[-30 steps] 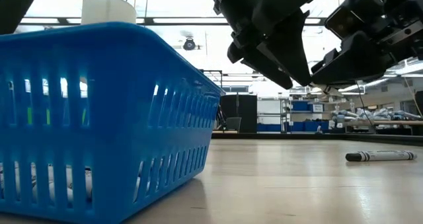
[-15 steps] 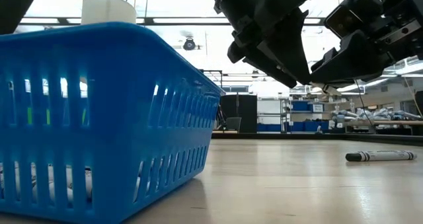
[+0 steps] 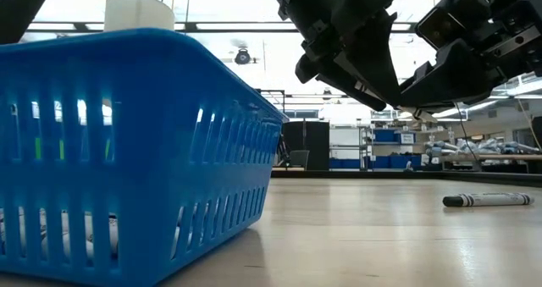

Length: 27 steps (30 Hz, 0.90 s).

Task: Sort crayons
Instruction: Put the white crayon into the left blue basket

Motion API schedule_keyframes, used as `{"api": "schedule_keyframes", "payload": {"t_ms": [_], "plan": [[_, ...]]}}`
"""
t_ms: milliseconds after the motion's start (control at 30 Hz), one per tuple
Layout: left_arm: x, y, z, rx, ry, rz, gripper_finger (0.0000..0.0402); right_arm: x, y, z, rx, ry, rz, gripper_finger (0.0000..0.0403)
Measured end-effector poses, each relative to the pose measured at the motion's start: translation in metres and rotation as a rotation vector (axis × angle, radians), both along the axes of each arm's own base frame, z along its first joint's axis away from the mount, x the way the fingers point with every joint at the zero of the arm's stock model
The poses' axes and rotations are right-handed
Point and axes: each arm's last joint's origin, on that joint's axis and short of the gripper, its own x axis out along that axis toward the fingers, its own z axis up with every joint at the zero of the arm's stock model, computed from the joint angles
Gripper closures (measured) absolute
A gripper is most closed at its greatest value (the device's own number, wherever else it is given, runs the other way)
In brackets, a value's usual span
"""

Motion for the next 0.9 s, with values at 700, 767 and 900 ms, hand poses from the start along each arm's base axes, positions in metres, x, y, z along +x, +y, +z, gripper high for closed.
{"api": "schedule_keyframes", "payload": {"t_ms": [700, 767, 900], "plan": [[0.0, 0.0067, -0.0009, -0.005, 0.015, 0.028, 0.0356, 0.0001, -0.0006, -0.0001, -0.034, -0.005, 0.005, 0.0365], [0.0, 0.0066, -0.001, -0.007, 0.016, 0.027, 0.0379, 0.0, -0.0006, -0.0003, -0.035, -0.003, 0.006, 0.0359], [0.0001, 0.0067, -0.0009, -0.013, 0.013, 0.035, 0.0382, 0.0001, -0.0006, -0.0001, -0.027, -0.004, 0.002, 0.0335]]}}
